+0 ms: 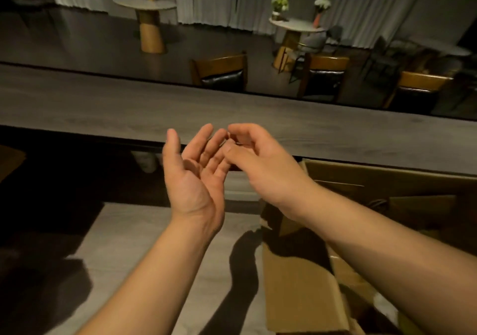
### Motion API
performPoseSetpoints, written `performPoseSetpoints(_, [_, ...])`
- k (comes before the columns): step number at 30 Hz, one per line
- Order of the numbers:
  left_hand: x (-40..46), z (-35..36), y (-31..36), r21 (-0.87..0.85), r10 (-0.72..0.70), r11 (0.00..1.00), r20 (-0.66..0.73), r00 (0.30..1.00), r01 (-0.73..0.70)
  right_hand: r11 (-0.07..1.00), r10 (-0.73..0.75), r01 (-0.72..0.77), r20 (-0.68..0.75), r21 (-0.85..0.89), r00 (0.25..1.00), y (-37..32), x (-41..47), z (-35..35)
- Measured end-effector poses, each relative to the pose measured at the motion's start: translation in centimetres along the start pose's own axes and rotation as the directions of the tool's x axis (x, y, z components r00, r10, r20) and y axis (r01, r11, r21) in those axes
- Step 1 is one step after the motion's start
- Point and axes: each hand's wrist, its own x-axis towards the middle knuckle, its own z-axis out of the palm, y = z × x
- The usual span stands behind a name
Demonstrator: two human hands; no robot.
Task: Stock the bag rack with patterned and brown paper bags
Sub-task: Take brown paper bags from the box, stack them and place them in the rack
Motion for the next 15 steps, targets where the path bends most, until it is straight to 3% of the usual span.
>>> performPoseSetpoints(3, [0.4,2.6,-2.6,0.090,0.092,0.991,0.069,0.993,-0.098,1.000,0.014,-0.013,-0.072,0.017,0.997,1.1,-2.0,-4.1])
performPoseSetpoints(10, [-1.0,10.9,-9.0,0.230,0.001,0.972,0.168,0.986,-0.040,0.998,0.060,-0.058,-0.200,0.013,0.978,5.0,-6.1,-13.5])
performPoseSetpoints(15, [-2.1,14.7,-13.2,0.414,0.005,0.906,0.201,0.980,-0.090,0.995,0.099,-0.088,-0.275,0.050,0.956,8.1,-8.4,-19.1])
